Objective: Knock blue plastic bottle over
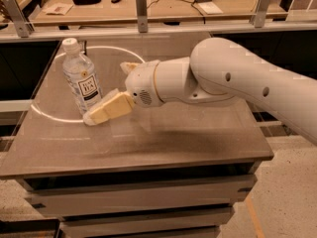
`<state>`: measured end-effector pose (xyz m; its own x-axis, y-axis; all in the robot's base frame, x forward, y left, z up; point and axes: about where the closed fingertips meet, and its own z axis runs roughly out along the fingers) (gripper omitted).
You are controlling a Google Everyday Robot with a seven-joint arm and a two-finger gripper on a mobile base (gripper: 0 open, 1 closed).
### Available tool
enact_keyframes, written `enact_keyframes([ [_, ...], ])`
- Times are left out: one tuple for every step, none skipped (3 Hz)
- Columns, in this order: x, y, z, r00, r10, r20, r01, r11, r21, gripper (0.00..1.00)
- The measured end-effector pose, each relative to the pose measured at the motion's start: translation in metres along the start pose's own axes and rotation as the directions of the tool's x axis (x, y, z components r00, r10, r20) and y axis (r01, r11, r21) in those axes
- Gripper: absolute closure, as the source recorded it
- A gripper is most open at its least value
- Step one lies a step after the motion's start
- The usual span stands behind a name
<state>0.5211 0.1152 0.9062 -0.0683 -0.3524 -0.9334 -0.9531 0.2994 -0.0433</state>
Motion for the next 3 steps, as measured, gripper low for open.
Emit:
enact_keyframes([
  [-0.015,-0.004,0.024,0.999,0.0,0.035,0.0,1.0,-0.003,0.0],
  [-0.024,-0.005,0.045,0.998,0.001,0.058,-0.001,1.0,-0.009,0.0],
  [-0.027,0.001,0.064,0.997,0.017,0.072,-0.015,0.9992,-0.036,0.0],
])
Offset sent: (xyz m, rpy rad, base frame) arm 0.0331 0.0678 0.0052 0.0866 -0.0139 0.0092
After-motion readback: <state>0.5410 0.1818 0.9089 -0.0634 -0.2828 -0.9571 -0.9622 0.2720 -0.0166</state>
